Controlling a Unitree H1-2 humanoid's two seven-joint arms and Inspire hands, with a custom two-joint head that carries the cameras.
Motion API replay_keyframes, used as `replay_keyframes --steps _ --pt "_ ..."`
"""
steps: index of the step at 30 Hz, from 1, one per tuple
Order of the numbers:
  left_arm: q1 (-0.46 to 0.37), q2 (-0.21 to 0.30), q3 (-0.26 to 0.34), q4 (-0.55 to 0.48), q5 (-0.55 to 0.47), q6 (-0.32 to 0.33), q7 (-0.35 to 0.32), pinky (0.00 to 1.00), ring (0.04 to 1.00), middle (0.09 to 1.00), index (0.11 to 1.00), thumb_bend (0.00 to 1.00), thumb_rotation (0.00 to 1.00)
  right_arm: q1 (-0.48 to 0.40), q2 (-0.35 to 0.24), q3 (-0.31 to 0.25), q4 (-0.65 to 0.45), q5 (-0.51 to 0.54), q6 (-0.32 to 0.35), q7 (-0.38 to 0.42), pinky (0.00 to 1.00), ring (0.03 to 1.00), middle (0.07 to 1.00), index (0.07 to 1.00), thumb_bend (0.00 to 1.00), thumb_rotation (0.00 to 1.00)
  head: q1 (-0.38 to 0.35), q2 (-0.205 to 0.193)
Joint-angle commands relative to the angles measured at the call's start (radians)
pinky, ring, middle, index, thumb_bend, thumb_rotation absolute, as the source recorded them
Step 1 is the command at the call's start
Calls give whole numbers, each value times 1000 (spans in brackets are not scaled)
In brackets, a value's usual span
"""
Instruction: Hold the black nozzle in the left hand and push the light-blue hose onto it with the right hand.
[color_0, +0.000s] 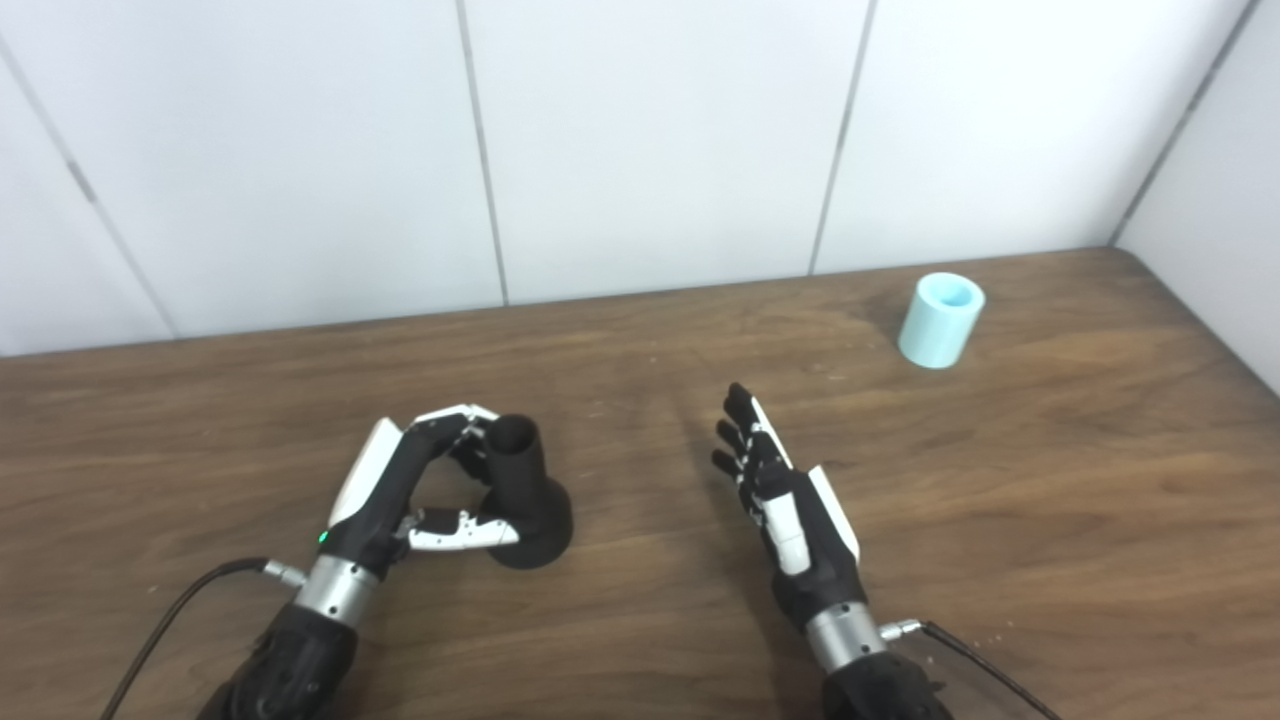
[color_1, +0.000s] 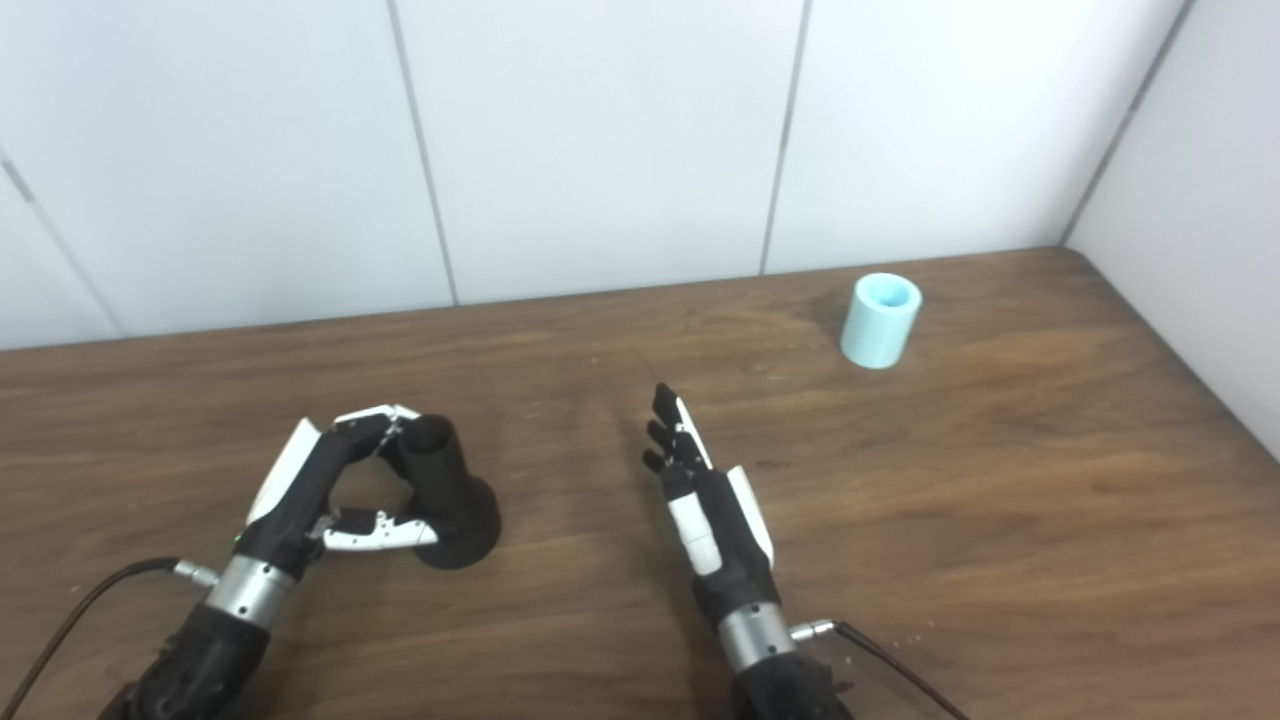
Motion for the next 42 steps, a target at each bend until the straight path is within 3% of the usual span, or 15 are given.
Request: replay_keyframes --steps 1,10,13,15,18,20,23,28,32,35,42 --pt "41 6 -39 56 47 34 -74 408 380 343 471 519 82 -18 17 2 -46 -7 -4 -13 902 968 1000 1000 791 989 4 0" --pt "55 -14 -50 46 60 39 -57 371 359 331 471 519 82 -12 1 -9 -56 9 0 -21 905 968 1000 1000 802 989 18 -14" --pt "56 -23 -53 53 69 37 -48 375 369 333 471 519 82 -33 -34 -44 -118 28 45 -14 918 952 1000 1000 782 993 42 -21" --pt "55 -30 -56 57 75 39 -45 377 372 334 471 519 82 -57 -57 -71 -170 32 93 -16 896 891 955 962 763 970 49 -25" --pt "51 -41 -59 66 88 41 -41 377 379 340 471 519 81 -110 -94 -98 -237 -3 163 -21 754 769 830 846 765 838 58 -32" --pt "50 -47 -61 69 94 41 -39 377 381 342 471 518 80 -164 -155 -108 -267 -65 193 -16 647 701 755 796 743 718 61 -38" --pt "49 -50 -62 78 101 36 -36 379 382 343 471 518 79 -264 -315 -118 -244 -211 193 6 583 674 737 776 749 618 60 -47" --pt "47 -51 -61 99 105 20 -26 380 382 343 471 518 79 -459 -516 -141 -124 -323 190 27 629 697 757 784 863 468 57 -59" --pt "44 -51 -59 113 105 8 -18 385 384 349 472 518 79 -559 -588 -115 -96 -386 235 67 630 708 762 792 915 416 56 -63" --pt "44 -51 -55 118 103 0 -14 385 383 350 472 518 79 -636 -650 -77 -56 -457 246 114 668 764 816 812 953 415 55 -65" --pt "45 -53 -46 125 104 -8 -11 384 381 350 471 519 80 -724 -731 0 81 -629 228 132 731 842 871 812 1000 479 56 -74"
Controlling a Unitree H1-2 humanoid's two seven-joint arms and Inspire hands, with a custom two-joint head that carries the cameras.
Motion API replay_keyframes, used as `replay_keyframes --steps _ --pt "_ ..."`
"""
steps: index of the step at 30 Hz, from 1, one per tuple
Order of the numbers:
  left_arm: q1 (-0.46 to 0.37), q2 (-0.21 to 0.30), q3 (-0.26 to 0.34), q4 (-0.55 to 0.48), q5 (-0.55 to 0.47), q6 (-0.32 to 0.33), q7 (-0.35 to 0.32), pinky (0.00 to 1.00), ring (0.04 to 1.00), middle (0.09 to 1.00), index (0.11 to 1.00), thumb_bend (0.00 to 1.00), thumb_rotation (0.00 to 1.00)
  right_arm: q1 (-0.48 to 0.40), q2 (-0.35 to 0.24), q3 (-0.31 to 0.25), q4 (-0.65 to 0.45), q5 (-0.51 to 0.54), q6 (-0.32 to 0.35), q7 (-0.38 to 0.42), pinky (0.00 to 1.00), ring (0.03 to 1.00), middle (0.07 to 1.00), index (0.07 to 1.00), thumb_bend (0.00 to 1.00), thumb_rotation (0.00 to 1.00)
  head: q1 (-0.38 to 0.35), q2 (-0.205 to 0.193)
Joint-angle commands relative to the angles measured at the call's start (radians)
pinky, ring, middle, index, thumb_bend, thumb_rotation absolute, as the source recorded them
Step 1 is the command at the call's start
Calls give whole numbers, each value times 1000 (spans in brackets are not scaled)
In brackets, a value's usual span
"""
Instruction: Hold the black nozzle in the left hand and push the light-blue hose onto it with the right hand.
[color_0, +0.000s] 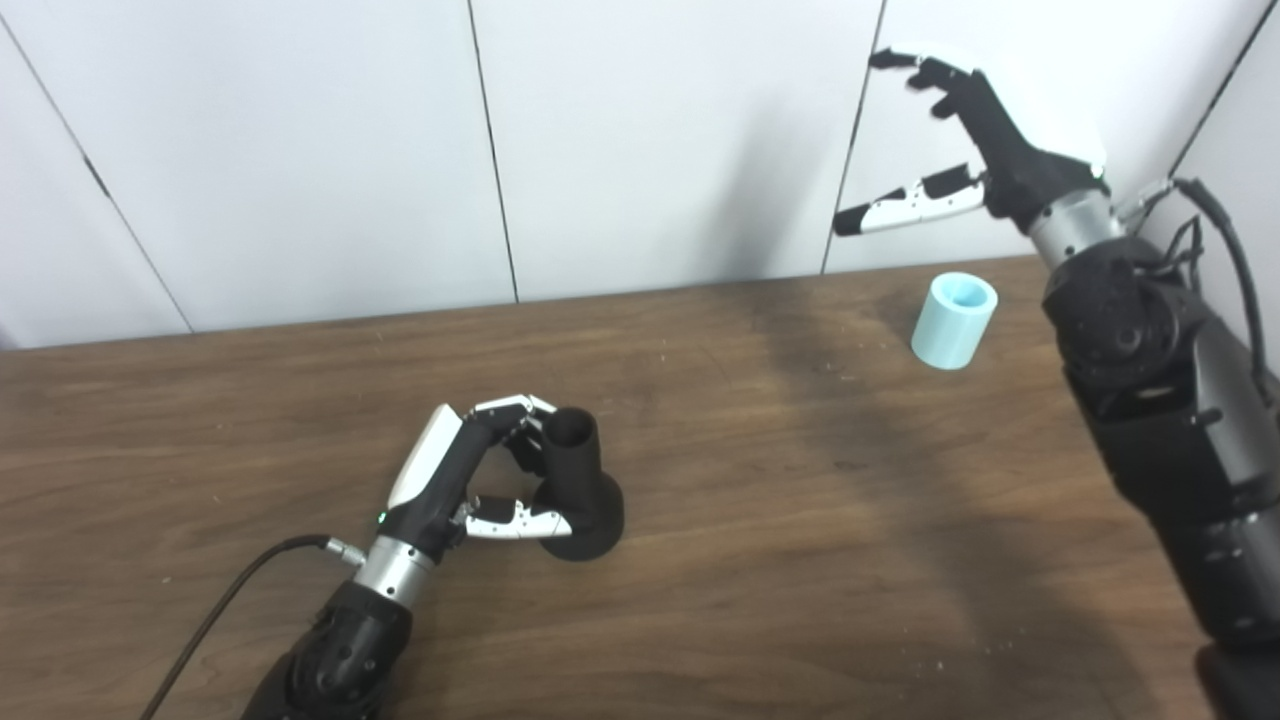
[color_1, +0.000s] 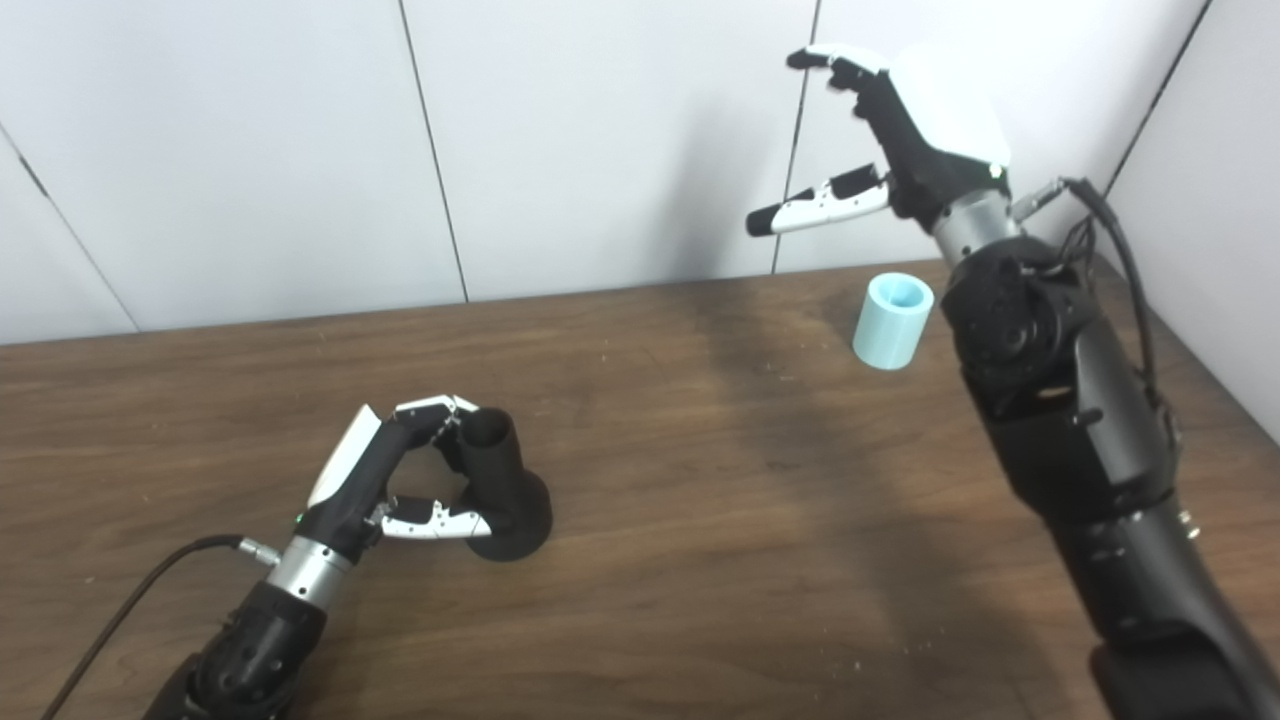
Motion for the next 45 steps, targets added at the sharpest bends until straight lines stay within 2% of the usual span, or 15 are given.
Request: replay_keyframes --steps 1,4,8,14,19,23,31,43,45 --pt "76 6 -19 83 50 24 -18 385 381 349 471 519 80 -68 -47 7 22 -54 -17 -2 736 849 873 812 1000 484 0 -2" --pt "79 4 -17 87 51 20 -15 389 380 348 471 519 81 -120 -69 36 85 -70 47 91 750 870 896 823 1000 475 -1 -6" --pt "81 2 -16 95 54 14 -13 396 382 348 471 519 81 -175 -81 68 159 -76 111 199 771 897 926 835 1000 398 -3 -9" --pt "86 6 -12 87 51 13 -17 398 384 348 471 519 81 -243 -106 137 292 -120 143 277 813 916 935 840 1000 335 -6 -11" --pt "86 6 -14 87 55 12 -16 397 383 348 471 519 82 -269 -118 181 376 -136 155 333 778 912 932 844 1000 287 -6 -11" --pt "86 7 -14 88 56 11 -17 395 383 348 471 519 82 -268 -116 191 398 -130 160 353 736 925 935 847 1000 274 -6 -11" --pt "87 10 -13 84 56 14 -21 400 383 348 471 519 82 -256 -121 197 400 -128 166 371 724 922 938 854 1000 266 -5 -8" --pt "89 13 -15 77 59 17 -24 409 388 348 472 518 82 -233 -121 210 441 -132 137 330 708 906 933 854 1000 277 -4 -3" --pt "88 15 -15 76 61 19 -24 414 389 348 472 518 81 -227 -119 215 450 -137 134 321 736 930 930 854 1000 276 -4 -3"
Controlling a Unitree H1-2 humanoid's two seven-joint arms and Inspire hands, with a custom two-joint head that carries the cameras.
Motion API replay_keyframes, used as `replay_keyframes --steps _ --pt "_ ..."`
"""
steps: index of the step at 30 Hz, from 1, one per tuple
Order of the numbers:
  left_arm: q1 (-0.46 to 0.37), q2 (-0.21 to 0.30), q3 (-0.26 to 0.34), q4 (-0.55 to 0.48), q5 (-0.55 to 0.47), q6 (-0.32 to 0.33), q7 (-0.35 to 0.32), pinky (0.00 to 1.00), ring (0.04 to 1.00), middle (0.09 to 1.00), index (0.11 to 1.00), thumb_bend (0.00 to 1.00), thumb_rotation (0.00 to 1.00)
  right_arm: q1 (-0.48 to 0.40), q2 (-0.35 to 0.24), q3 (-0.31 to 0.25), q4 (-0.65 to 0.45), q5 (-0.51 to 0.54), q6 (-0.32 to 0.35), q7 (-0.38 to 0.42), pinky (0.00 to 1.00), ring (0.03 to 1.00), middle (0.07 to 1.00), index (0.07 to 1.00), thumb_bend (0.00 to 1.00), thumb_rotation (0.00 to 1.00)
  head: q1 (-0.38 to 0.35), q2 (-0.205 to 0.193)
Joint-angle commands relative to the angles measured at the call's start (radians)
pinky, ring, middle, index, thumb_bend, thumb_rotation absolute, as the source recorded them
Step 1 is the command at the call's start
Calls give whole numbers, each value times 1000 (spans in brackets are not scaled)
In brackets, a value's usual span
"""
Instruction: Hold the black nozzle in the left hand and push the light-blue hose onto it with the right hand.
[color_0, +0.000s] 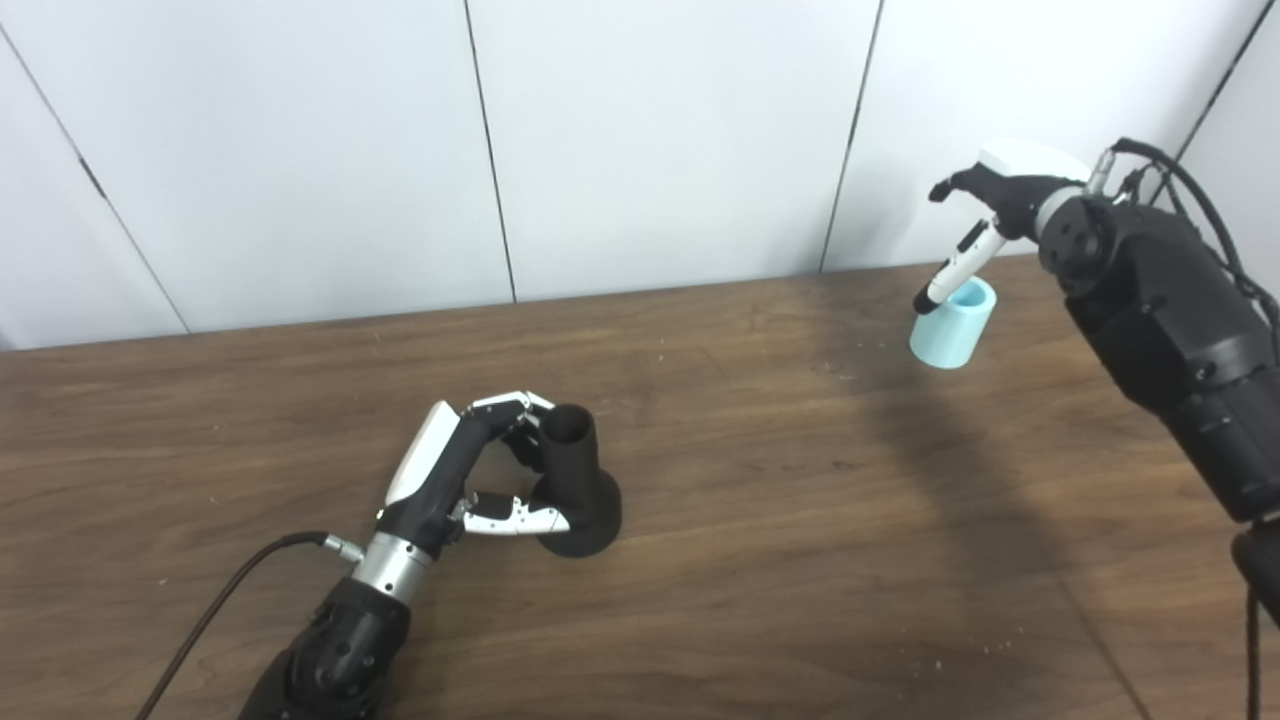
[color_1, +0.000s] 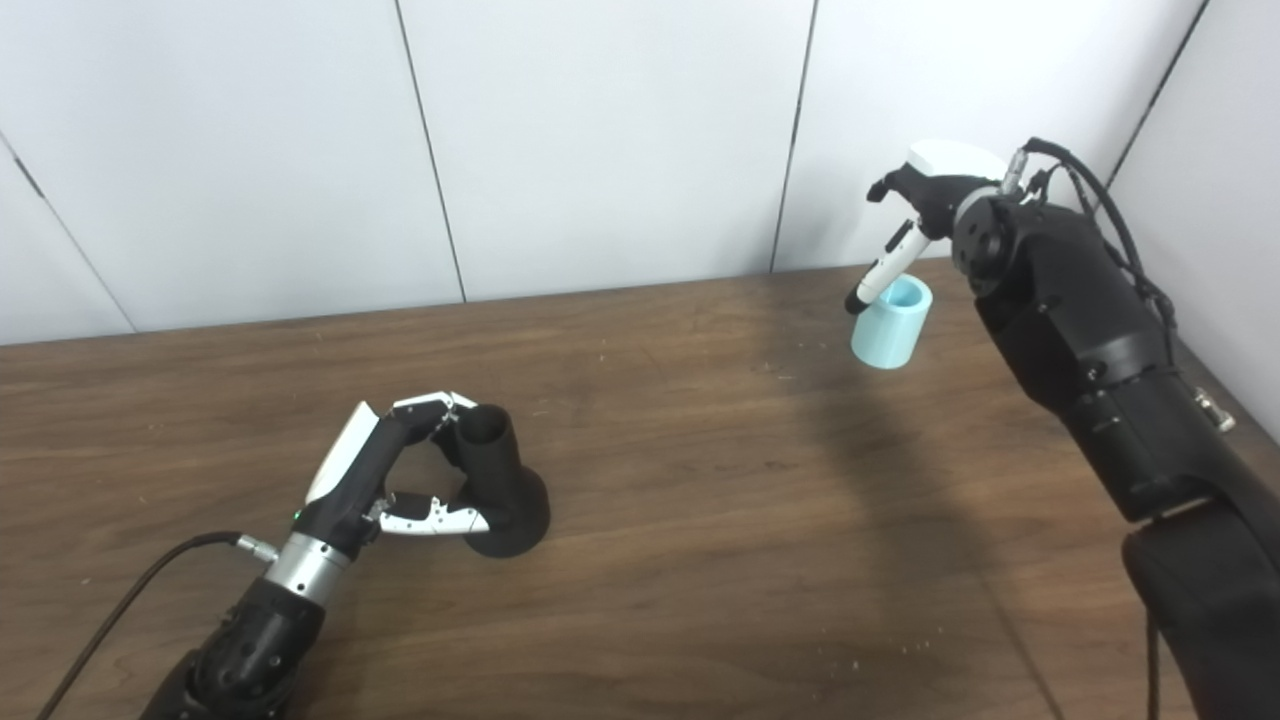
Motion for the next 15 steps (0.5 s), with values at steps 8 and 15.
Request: replay_keyframes --steps 8,15 --pt "92 20 -28 69 61 26 -27 428 394 348 472 518 82 -27 -40 23 21 -28 -23 -47 825 940 935 853 1000 263 -1 4" --pt "90 21 -26 68 57 30 -31 428 397 349 471 518 82 -29 -41 28 57 -19 -48 -56 943 940 932 852 1000 256 -1 4"
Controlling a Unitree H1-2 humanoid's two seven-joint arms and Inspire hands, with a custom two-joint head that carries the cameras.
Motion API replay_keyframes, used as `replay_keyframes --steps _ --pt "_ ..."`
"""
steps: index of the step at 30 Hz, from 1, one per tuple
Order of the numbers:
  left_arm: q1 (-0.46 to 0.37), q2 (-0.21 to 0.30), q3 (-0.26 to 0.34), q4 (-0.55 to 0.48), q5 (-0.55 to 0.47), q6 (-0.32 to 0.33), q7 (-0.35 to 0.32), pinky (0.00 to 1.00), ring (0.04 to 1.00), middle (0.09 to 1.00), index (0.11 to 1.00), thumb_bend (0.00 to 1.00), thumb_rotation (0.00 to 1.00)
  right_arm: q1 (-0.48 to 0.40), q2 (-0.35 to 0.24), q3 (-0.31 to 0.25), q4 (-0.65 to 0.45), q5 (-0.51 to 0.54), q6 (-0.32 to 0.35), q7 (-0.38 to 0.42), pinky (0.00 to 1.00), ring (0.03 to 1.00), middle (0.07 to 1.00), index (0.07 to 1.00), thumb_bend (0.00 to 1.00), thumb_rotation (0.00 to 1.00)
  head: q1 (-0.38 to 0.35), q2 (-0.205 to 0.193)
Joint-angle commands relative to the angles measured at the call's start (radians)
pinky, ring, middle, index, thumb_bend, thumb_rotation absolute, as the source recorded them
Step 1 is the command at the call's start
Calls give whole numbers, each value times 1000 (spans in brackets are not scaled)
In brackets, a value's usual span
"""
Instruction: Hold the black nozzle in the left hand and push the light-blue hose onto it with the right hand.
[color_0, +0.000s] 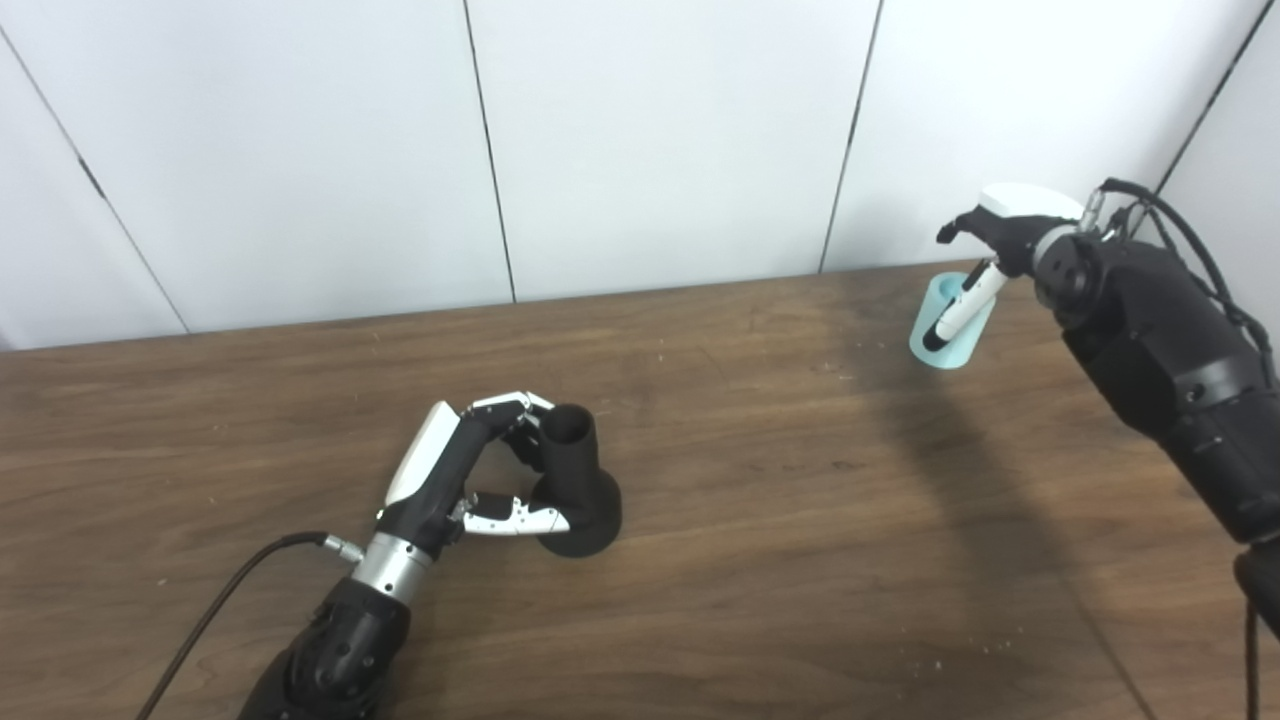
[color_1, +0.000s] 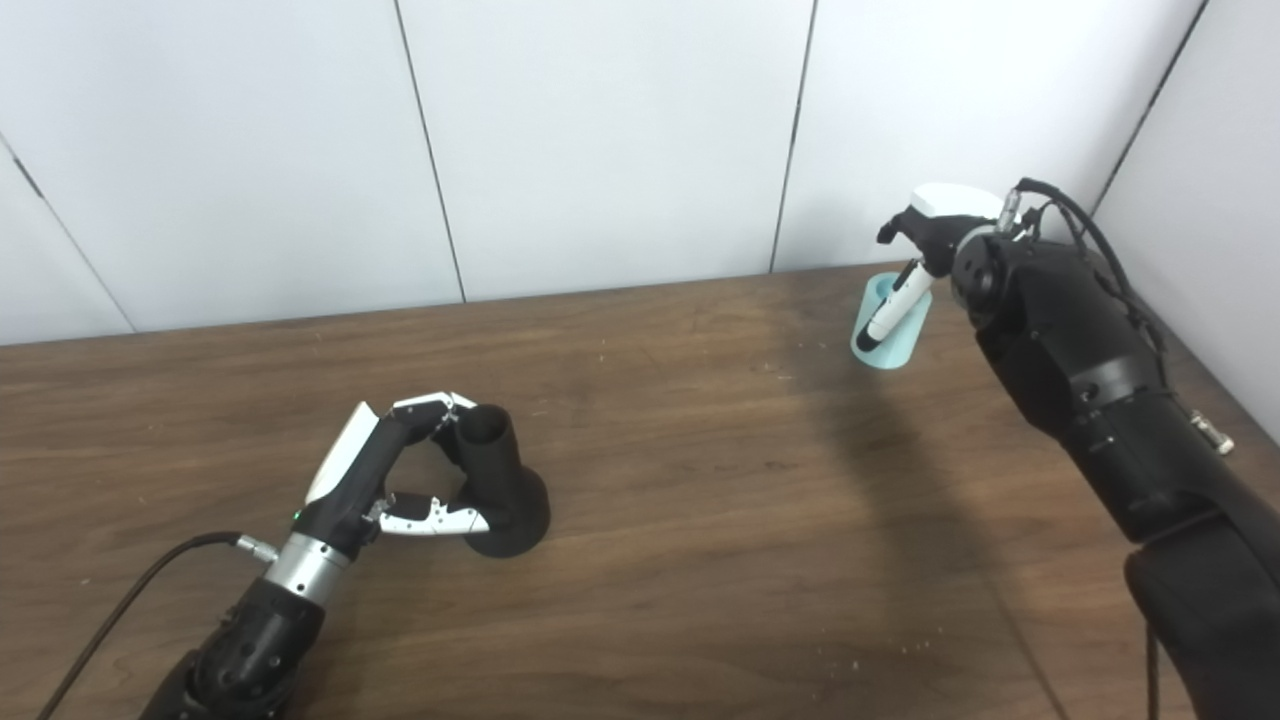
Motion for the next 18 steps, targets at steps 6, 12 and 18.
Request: replay_keyframes --steps 6,12,18 --pt "93 18 -25 63 55 33 -30 421 395 349 471 518 82 -53 -41 -15 4 -4 -40 -37 966 932 931 846 1000 250 4 6" --pt "94 18 -26 69 56 27 -27 421 395 348 471 518 82 -50 -36 -28 -22 8 -42 -33 966 931 927 834 1000 235 3 9" --pt "93 18 -29 75 61 19 -24 424 400 354 472 518 81 -57 -30 -33 14 23 -72 -56 960 897 877 809 998 218 6 13"
